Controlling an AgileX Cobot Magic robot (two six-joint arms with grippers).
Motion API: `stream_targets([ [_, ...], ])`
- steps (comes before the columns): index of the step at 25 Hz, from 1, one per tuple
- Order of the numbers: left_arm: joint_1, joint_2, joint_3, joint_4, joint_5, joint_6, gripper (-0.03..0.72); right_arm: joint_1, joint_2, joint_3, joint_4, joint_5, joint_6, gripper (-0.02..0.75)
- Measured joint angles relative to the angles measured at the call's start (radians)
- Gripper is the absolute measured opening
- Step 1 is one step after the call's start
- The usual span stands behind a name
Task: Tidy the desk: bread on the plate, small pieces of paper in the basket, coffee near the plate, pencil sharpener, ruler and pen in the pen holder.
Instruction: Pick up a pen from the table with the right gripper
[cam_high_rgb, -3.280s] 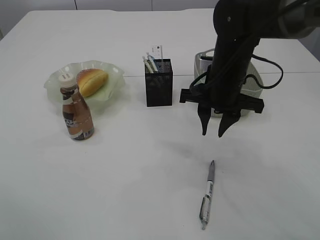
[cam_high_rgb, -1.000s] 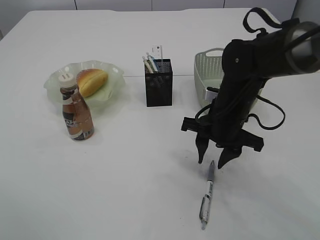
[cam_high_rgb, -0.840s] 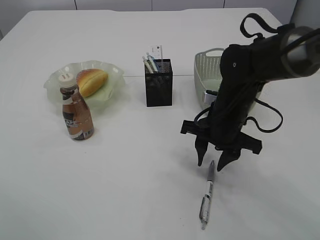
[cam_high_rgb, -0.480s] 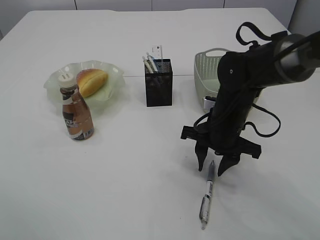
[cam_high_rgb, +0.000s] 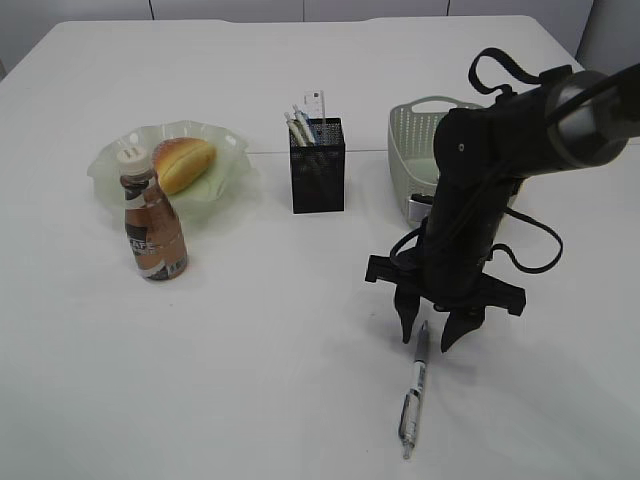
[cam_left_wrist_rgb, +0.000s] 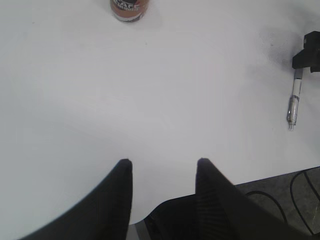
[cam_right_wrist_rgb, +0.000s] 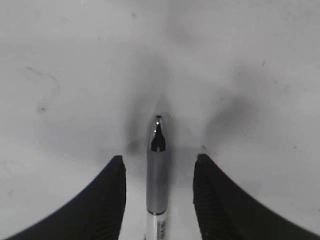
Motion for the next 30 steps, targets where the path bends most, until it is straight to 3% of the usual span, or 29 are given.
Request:
stream_targets([
  [30, 0.0, 0.0, 0.0, -0.002, 0.0, 0.002, 0.307, 0.001, 0.017, 0.0, -0.003, -0.007, 0.0, 0.361],
])
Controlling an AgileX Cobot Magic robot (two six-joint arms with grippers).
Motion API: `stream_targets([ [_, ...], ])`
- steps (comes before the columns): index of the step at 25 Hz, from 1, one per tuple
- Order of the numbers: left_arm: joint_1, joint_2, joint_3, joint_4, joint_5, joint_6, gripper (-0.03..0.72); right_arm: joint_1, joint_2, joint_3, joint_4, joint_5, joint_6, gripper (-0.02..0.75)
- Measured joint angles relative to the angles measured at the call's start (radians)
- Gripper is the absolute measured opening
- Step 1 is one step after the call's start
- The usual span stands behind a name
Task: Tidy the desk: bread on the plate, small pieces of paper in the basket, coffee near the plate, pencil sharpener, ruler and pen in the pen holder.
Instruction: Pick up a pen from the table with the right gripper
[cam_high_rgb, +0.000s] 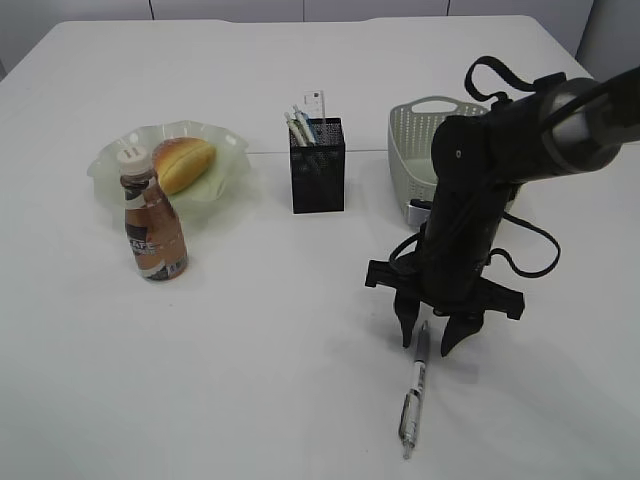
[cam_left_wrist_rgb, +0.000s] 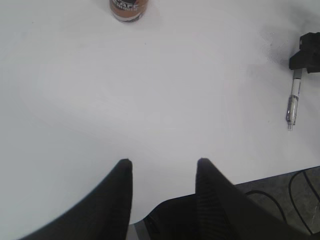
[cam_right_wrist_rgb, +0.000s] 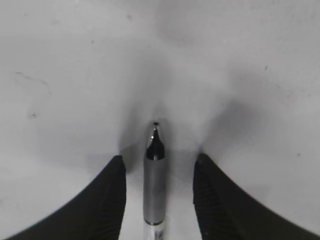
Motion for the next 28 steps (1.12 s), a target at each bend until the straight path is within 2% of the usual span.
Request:
stream_targets([
  [28, 0.0, 0.0, 0.0, 0.0, 0.0, 0.0, 0.307, 0.0, 0.0, 0.0, -0.043, 0.0, 0.004, 0.362],
])
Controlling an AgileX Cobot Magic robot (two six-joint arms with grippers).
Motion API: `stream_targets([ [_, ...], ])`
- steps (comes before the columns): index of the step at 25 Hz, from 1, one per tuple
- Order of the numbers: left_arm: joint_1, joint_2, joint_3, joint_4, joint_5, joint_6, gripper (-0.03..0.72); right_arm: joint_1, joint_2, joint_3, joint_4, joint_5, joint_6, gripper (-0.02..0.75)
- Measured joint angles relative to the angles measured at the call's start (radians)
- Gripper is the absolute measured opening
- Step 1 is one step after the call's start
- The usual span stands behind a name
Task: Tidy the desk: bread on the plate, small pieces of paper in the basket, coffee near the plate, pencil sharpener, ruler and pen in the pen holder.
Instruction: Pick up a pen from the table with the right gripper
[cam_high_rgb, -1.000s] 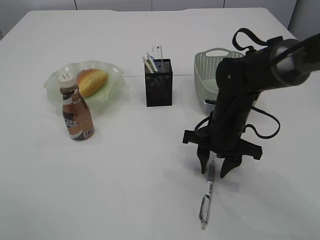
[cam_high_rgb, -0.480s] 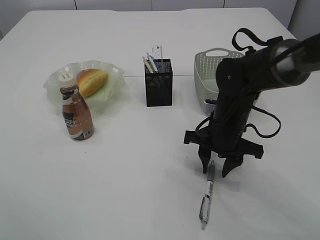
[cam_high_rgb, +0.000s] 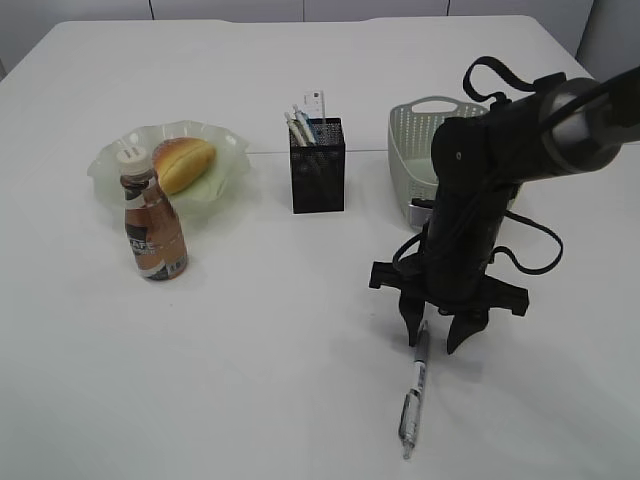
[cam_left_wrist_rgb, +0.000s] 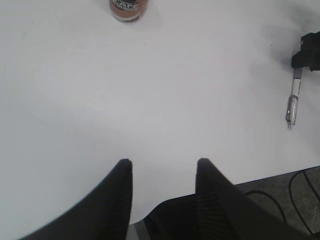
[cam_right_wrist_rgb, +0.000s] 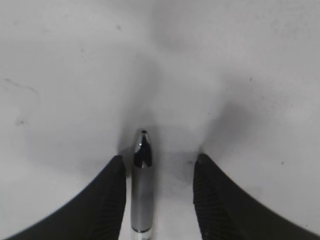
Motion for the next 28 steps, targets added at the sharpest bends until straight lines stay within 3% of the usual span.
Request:
stream_targets([
  [28, 0.0, 0.0, 0.0, 0.0, 0.0, 0.0, 0.307, 0.002, 0.015, -0.009, -0.007, 0.011, 0.004, 0.361],
])
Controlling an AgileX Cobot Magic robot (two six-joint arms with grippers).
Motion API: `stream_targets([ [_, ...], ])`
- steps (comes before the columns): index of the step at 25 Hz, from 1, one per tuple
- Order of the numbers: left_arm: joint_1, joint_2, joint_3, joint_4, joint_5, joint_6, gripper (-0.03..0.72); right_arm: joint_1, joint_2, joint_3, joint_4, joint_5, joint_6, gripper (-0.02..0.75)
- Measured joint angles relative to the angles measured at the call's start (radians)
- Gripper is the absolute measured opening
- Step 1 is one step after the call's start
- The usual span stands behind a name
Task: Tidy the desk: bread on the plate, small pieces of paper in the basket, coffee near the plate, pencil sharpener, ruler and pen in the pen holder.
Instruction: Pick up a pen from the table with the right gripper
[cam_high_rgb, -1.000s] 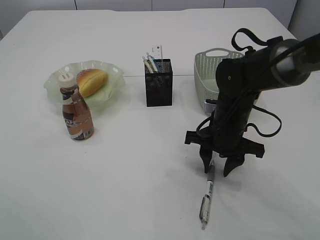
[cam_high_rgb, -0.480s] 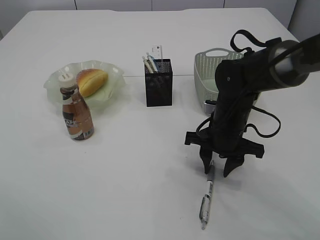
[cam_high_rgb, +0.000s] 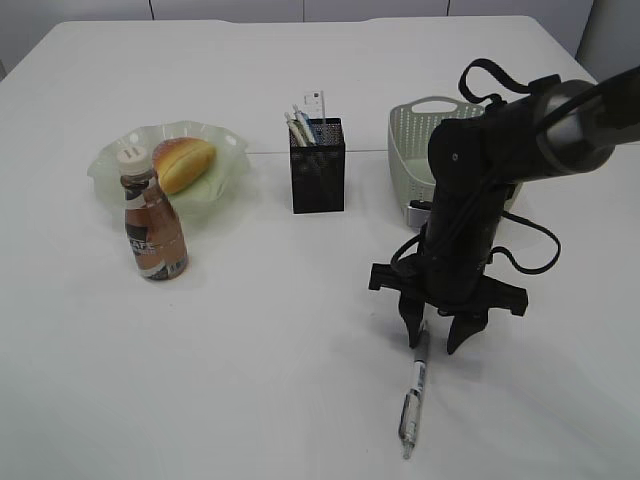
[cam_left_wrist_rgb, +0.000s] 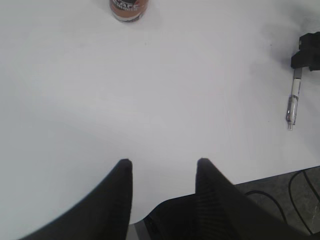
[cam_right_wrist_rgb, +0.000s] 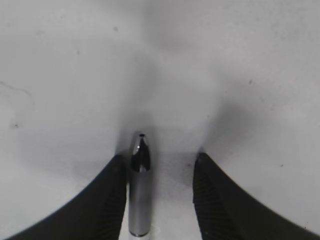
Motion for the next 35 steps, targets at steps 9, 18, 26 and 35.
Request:
stream_targets([
  [9, 0.0, 0.0, 0.0, 0.0, 0.0, 0.0, 0.307, 0.006, 0.003, -0.002, 0.023, 0.02, 0.0, 0.361],
  [18, 0.0, 0.0, 0.0, 0.0, 0.0, 0.0, 0.307, 0.04, 0.003, -0.002, 0.033, 0.04, 0.0, 0.36],
  [26, 0.0, 0.0, 0.0, 0.0, 0.0, 0.0, 0.307, 0.042, 0.005, -0.002, 0.016, 0.028, 0.022, 0.36],
  [35, 0.0, 0.0, 0.0, 0.0, 0.0, 0.0, 0.307, 0.044, 0.005, -0.002, -0.018, 0.007, 0.027, 0.361],
])
